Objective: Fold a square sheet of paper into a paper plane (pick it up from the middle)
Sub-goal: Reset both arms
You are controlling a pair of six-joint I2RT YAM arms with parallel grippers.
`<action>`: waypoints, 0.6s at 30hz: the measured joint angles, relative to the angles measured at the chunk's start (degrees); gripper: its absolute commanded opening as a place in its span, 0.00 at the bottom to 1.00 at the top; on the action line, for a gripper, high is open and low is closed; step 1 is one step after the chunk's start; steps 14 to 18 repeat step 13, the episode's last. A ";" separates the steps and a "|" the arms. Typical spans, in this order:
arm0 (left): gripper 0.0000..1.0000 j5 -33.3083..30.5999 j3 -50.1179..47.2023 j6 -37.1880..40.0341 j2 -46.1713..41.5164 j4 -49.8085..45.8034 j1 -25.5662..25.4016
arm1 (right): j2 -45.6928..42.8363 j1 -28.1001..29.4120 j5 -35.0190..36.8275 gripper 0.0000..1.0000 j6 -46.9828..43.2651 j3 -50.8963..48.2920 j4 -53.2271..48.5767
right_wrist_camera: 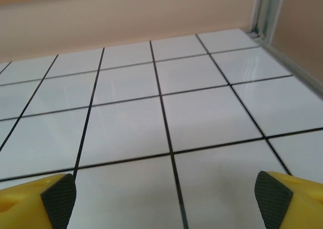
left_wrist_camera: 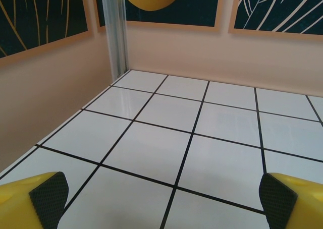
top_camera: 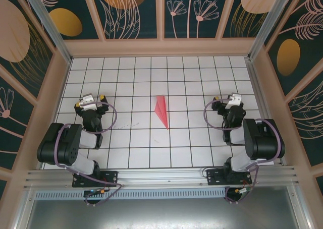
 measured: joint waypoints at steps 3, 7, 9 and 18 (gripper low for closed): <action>0.99 0.02 0.00 0.00 0.00 -0.02 0.00 | 0.00 -0.09 1.07 0.99 0.15 0.00 1.07; 0.99 0.00 0.00 0.00 0.00 -0.02 0.00 | 0.00 0.09 1.53 0.99 0.11 0.00 1.90; 0.99 0.00 0.00 0.00 0.00 -0.02 0.00 | 0.00 0.20 1.55 0.99 0.11 0.00 2.14; 0.99 0.00 0.00 0.00 0.00 0.00 0.00 | 0.00 0.02 1.27 0.99 0.13 0.00 2.14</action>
